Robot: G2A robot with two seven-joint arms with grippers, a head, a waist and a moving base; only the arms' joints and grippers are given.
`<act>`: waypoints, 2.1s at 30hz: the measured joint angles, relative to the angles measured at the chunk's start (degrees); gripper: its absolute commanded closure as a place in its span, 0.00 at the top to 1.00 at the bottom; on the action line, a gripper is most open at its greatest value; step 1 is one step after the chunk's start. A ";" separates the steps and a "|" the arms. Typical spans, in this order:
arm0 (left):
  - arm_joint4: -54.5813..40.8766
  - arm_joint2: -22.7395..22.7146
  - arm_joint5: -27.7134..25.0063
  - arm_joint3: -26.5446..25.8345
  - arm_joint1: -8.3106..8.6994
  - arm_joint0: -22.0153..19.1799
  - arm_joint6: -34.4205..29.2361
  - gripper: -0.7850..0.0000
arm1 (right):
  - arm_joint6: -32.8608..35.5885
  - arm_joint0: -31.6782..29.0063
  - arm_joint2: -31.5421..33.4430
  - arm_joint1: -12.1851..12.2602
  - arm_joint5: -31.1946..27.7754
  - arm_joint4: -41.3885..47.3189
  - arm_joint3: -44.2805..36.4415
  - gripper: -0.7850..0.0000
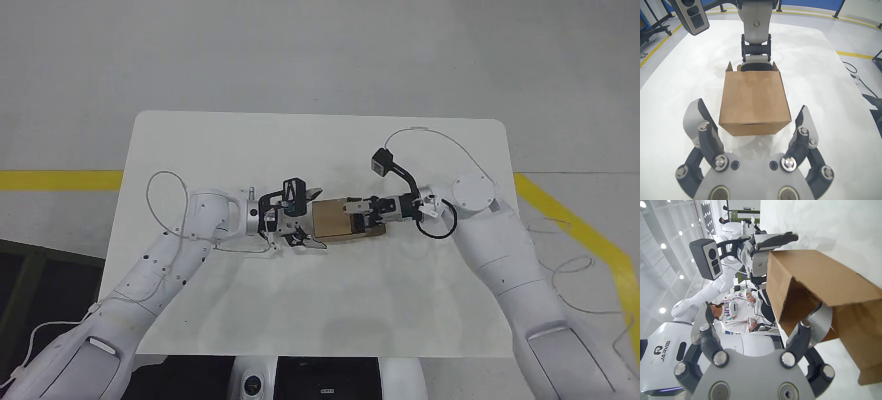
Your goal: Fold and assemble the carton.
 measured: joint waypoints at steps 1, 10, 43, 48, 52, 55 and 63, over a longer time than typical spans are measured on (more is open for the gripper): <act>-0.13 0.11 0.14 0.01 -0.10 -0.06 -0.21 1.00 | -0.03 -0.70 0.84 0.46 0.60 -0.86 -1.35 0.93; 0.44 0.79 0.74 1.32 -0.79 -1.03 -0.52 1.00 | -1.52 -9.08 9.77 4.70 5.88 -9.77 -16.56 0.00; 4.07 2.93 -1.49 5.79 -2.69 -4.34 4.67 1.00 | -7.72 -12.22 5.85 6.53 15.13 -17.58 -20.26 0.00; 4.78 3.29 -1.94 6.41 -2.91 -4.68 5.55 1.00 | -8.49 -9.53 3.20 5.84 14.18 -16.55 -17.07 0.00; 5.15 3.45 -2.09 6.80 -3.05 -4.88 6.11 1.00 | -9.15 -7.78 1.48 5.32 13.53 -15.59 -14.75 0.00; 5.49 3.53 -2.11 6.99 -3.13 -5.00 6.46 1.00 | -9.64 -6.57 0.10 4.85 13.24 -14.63 -13.15 0.00; 5.75 3.54 -2.18 7.54 -3.32 -5.17 7.02 1.00 | -10.69 -2.89 -4.02 3.23 11.72 -12.11 -8.55 0.00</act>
